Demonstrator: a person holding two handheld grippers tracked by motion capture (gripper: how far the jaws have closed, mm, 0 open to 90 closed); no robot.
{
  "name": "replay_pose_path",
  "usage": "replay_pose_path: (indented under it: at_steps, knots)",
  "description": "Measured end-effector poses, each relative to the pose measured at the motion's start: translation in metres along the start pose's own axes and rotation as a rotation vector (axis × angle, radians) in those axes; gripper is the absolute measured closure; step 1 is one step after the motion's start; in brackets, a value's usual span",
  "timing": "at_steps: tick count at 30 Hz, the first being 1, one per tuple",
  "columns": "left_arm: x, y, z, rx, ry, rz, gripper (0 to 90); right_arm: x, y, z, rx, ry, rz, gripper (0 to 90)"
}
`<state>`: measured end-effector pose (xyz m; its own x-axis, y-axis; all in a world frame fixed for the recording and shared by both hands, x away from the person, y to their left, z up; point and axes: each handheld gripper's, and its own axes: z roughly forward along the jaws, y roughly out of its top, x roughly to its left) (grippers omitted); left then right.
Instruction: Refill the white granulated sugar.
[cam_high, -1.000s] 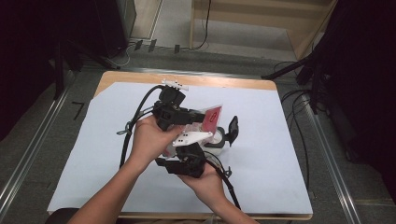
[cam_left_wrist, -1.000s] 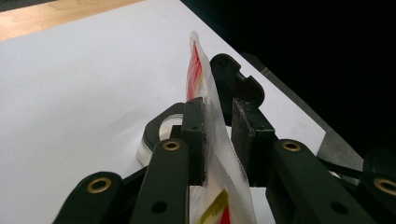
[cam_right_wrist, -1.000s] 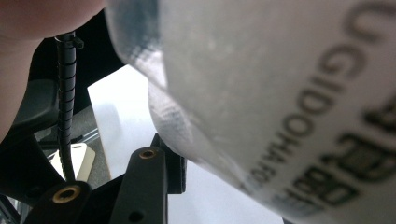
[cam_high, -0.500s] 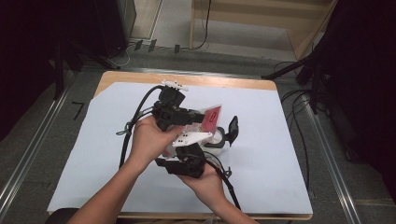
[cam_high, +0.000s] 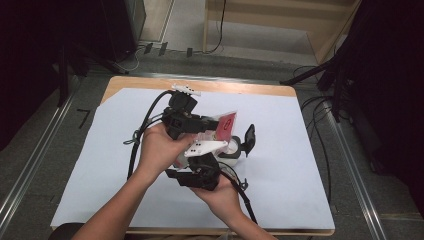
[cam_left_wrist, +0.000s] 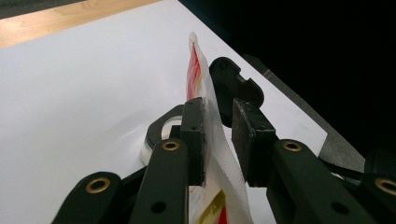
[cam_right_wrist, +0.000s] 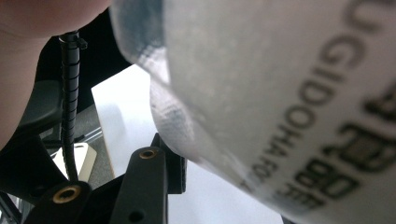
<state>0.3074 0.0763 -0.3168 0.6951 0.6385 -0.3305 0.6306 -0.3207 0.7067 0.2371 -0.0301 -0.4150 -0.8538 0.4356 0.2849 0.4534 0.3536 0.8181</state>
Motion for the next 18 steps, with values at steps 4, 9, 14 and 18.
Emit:
replay_pose_path:
  at_steps: [4, 9, 14, 18]
  knots:
    - [-0.002, 0.001, -0.001, -0.002, 0.004, 0.008, 75.2, 0.001, 0.001, -0.001, -0.007, 0.001, -0.006, 64.5]
    - [-0.002, 0.004, 0.003, 0.007, 0.015, 0.015, 75.3, -0.002, 0.001, 0.000, -0.013, 0.009, 0.000, 64.3]
    - [0.000, 0.008, 0.007, 0.025, 0.013, 0.016, 75.7, -0.005, 0.001, 0.000, -0.014, 0.000, 0.009, 64.3]
    - [0.002, 0.012, 0.010, 0.026, 0.005, 0.010, 75.8, -0.009, 0.002, 0.000, -0.020, -0.003, 0.018, 64.3]
